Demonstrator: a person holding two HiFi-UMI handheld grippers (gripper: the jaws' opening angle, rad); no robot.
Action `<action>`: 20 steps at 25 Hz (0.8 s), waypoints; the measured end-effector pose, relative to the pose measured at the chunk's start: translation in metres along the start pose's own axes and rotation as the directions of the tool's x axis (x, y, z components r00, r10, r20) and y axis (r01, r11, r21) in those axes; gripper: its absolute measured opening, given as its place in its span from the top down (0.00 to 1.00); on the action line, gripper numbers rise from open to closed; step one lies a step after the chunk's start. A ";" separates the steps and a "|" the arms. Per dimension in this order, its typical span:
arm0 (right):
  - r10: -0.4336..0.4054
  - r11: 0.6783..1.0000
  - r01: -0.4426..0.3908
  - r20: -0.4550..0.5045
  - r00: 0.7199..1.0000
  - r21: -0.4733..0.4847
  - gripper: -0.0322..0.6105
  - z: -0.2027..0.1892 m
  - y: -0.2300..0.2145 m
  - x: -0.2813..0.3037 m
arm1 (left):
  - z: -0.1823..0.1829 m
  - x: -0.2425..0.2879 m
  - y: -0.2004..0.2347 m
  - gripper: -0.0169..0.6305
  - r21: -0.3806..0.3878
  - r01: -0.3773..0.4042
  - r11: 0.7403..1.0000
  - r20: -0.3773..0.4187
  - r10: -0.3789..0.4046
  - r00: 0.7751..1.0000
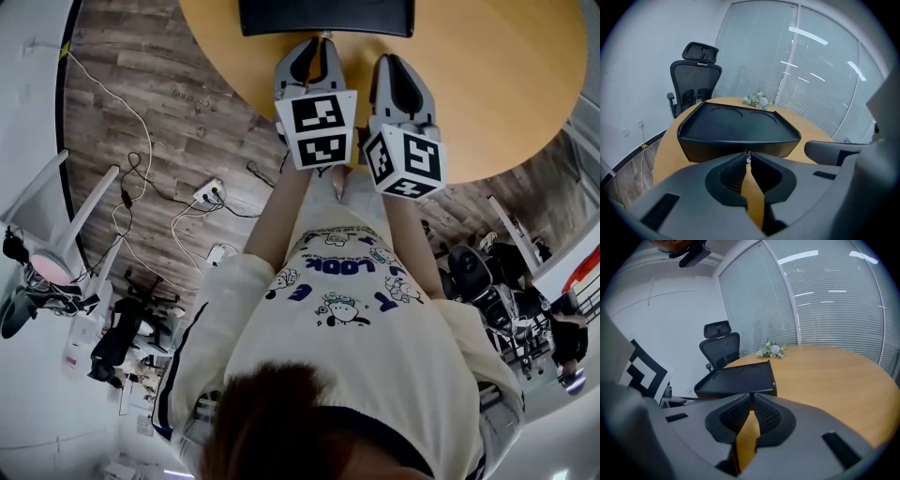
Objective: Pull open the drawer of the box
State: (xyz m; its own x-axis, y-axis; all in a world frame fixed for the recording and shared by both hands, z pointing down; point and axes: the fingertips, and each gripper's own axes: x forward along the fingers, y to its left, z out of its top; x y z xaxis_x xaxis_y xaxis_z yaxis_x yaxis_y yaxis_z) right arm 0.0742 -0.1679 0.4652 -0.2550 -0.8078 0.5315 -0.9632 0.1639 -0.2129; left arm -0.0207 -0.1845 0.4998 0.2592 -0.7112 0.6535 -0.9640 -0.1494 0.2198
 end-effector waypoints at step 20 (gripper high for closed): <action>-0.012 1.000 0.013 -0.022 1.000 0.023 0.88 -0.003 -0.011 0.009 | -0.012 0.019 -0.003 0.81 -0.031 0.016 0.999 -0.077 -0.019 0.997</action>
State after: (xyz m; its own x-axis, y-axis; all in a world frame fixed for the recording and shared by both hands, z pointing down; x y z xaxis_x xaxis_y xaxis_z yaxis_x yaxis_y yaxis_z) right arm 0.0820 -0.1746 0.4748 -0.2449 -0.7971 0.5520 -0.9642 0.1406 -0.2248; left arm -0.0120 -0.1886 0.5203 0.2809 -0.6534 0.7030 -0.9574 -0.1398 0.2525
